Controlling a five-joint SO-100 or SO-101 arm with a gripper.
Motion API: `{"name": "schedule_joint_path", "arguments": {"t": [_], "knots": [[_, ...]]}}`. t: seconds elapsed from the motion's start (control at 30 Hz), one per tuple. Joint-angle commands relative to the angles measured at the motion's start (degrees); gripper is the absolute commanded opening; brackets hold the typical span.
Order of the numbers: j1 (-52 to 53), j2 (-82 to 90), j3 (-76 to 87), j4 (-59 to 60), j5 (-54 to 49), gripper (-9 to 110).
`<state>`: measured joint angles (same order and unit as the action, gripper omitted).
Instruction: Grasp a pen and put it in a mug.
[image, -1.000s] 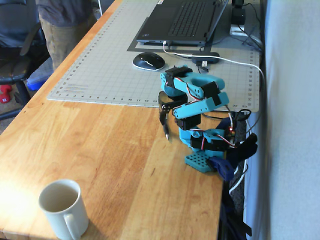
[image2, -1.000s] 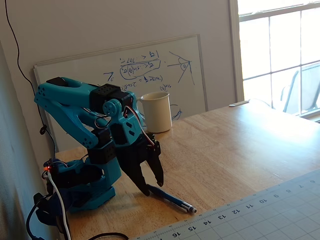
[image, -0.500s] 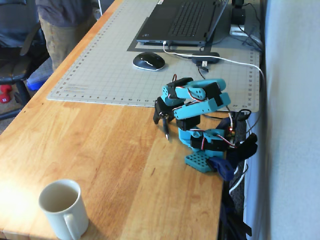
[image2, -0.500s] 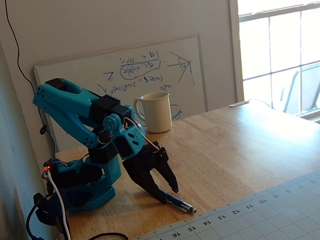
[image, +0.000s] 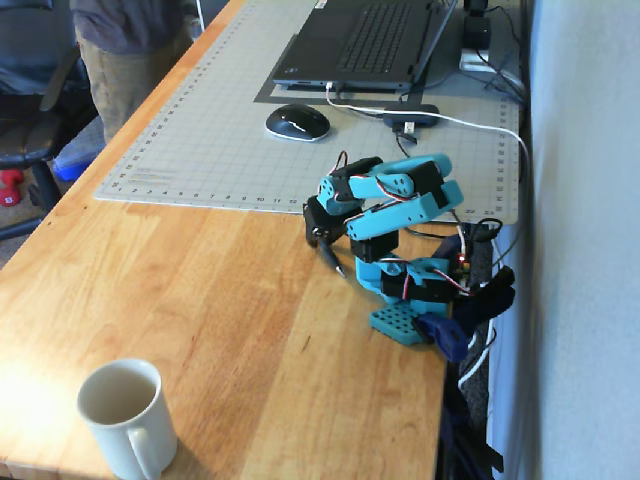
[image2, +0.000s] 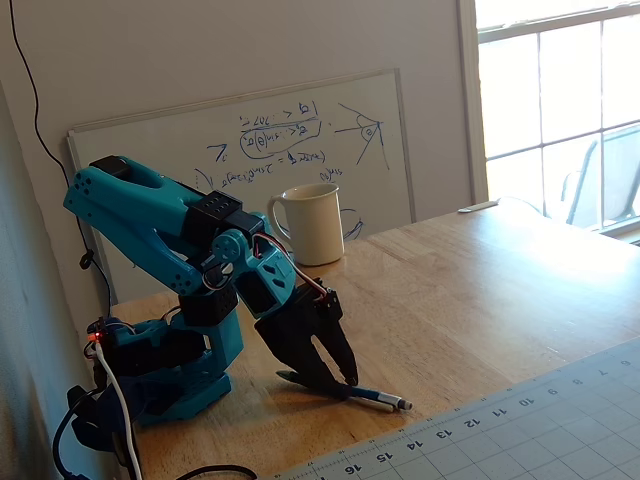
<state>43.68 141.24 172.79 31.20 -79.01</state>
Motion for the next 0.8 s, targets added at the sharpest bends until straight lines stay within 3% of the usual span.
{"name": "schedule_joint_path", "arguments": {"t": [0.0, 0.17, 0.5, 0.77], "knots": [[-0.6, 0.9, -0.4, -0.7, 0.4, 0], [-4.0, 1.0, -2.3, -0.6, 0.4, 0], [-27.5, 13.3, -10.5, -0.7, -0.4, 0], [-38.9, 19.4, -16.4, -1.8, -0.3, 0]]}}
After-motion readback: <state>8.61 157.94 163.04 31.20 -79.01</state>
